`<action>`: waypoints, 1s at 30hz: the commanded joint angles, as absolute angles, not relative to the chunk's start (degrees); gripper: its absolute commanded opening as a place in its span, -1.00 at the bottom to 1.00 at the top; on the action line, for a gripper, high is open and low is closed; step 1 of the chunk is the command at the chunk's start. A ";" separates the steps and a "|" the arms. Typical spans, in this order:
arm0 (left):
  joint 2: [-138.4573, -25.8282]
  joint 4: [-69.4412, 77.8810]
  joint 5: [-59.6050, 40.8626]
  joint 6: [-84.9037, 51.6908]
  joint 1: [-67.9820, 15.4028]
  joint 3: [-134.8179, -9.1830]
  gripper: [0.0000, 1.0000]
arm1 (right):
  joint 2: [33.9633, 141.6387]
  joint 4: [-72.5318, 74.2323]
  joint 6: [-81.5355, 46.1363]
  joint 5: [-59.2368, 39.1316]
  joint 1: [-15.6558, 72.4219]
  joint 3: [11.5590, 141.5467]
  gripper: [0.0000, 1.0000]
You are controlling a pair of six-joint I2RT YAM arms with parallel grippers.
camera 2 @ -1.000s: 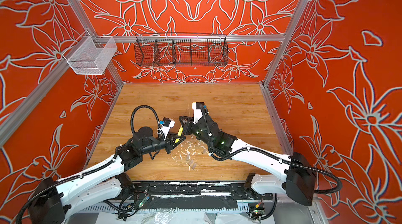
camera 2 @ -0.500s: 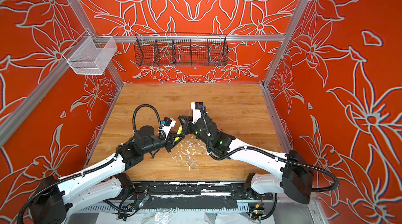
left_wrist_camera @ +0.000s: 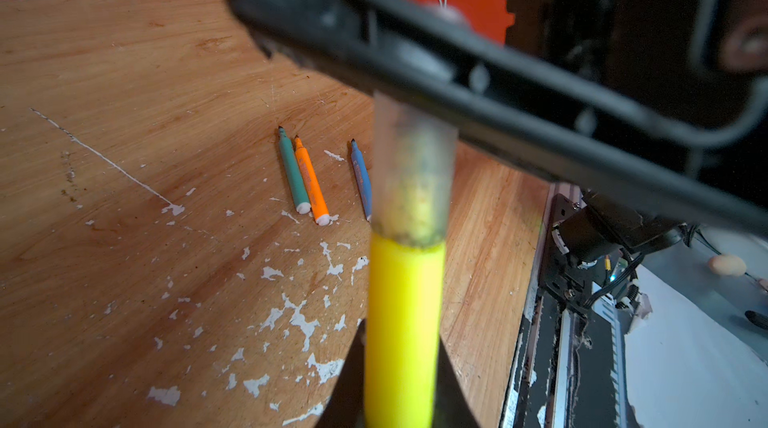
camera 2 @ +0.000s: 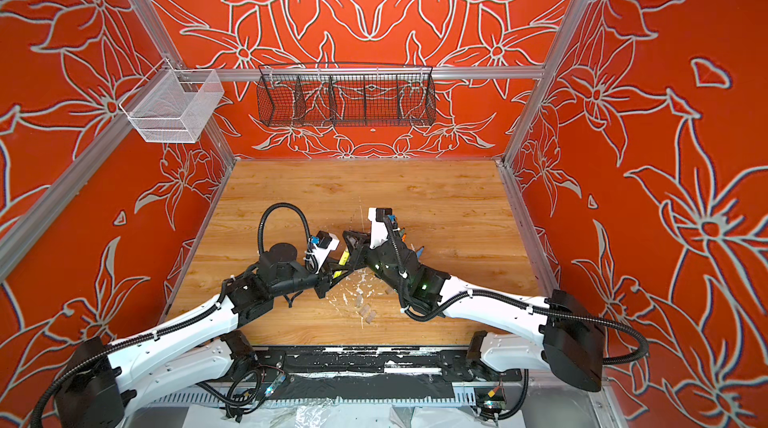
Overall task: Insert the pens into the pen caps
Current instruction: 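Press the cap further onto the marker while the left gripper holds it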
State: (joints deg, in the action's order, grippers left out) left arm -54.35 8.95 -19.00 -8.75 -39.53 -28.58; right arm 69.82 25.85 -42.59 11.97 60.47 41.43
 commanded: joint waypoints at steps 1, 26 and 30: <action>-55.51 19.80 -6.06 -13.25 -36.37 -35.20 -1.00 | 70.27 19.45 -43.74 0.18 65.68 38.53 -1.00; -60.21 17.78 -4.16 -15.03 -26.37 -52.90 -1.00 | 69.47 27.98 -48.45 -4.27 68.11 35.29 -1.00; -61.08 18.58 -3.60 -14.72 -26.37 -51.91 -1.00 | 69.53 29.92 -48.87 -5.74 69.08 35.33 -1.00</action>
